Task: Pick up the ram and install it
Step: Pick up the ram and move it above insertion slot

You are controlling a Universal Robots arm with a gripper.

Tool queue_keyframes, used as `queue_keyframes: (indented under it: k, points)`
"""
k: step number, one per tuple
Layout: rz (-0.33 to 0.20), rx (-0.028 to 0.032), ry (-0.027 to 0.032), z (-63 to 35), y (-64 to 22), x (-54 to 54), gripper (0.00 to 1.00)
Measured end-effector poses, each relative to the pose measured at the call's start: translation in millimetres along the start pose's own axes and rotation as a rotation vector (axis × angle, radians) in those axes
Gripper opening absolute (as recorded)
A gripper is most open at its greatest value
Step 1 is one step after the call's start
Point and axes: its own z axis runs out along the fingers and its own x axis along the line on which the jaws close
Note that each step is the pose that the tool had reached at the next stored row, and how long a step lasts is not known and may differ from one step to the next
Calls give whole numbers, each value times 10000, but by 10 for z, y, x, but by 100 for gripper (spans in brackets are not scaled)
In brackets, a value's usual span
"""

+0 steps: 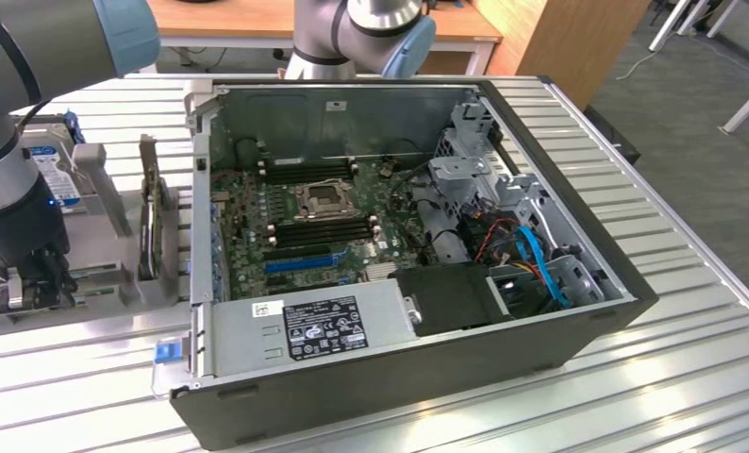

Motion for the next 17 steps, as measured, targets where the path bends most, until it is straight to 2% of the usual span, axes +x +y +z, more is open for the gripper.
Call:
queue_keyframes:
  k: [13,15,16,17]
  points:
    - [-1,-1,1,-1,1,0,25]
    - [0,-1,0,0,2,0,24]
    - [0,0,-3,0,3,-1,17]
    - [0,-1,0,0,3,0,17]
